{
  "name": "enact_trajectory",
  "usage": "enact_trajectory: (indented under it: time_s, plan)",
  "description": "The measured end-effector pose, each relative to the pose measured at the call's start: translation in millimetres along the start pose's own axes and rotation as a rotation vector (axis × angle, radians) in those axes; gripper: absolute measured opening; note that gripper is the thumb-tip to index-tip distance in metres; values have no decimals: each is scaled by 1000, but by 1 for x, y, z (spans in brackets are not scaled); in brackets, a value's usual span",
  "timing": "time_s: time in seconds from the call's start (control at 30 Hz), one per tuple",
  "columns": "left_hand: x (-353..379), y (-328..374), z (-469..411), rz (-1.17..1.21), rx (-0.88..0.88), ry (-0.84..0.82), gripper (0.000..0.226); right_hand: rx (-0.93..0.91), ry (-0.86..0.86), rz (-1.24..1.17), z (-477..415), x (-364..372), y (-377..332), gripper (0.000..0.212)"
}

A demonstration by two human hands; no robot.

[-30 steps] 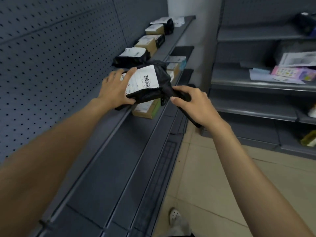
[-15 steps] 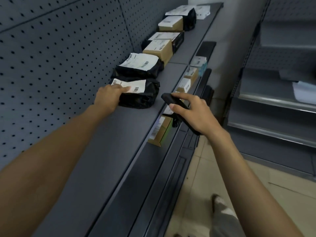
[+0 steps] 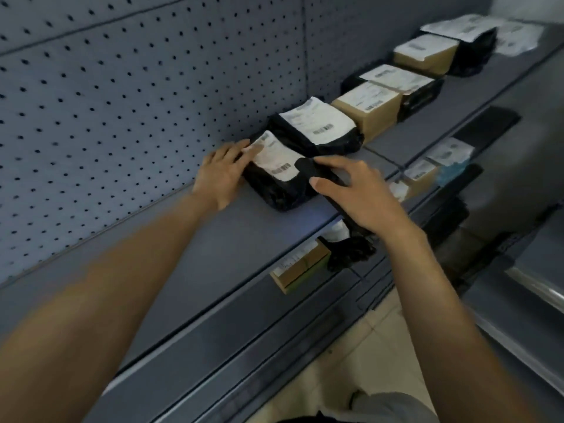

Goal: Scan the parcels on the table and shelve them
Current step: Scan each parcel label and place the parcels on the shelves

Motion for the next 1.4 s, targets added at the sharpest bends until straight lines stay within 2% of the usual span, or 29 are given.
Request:
enact_trajectory:
  time_s: [0.17, 0.37, 0.57, 0.7, 0.83, 1.13, 1.4]
  plan:
    - [-20, -26, 88, 10, -328, -48, 78, -218, -184, 7, -18, 26, -40, 49]
    - [-43, -40, 236, -55, -698, -59, 72, -487, -425, 10, 5, 86, -82, 43]
    - [-73, 26, 397, -151, -1086, -3, 67, -695, -684, -93, 64, 161, -125, 44]
    - [-86, 92, 493, -187, -1284, -71, 67, -785, -923, -109, 137, 204, -146, 48]
    - [-97, 151, 576, -214, -1462, -104, 65, -904, -1105, -105, 209, 234, -165, 49]
    - [-112, 243, 736, -253, -1722, -119, 61, -1061, -1262, -108, 359, 299, -216, 47]
    - [-108, 306, 898, -207, -1888, -144, 59, -1037, -1419, -129, 506, 373, -228, 48]
Point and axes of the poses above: each hand's wrist, its own z-axis away from the middle knuckle, its own x-axis out of the palm, y = z × x, the point moved 2 cm from there along -z, towards the middle knuckle, and after that the axes turned 5 degrees about -y, right-handed, at the moved point
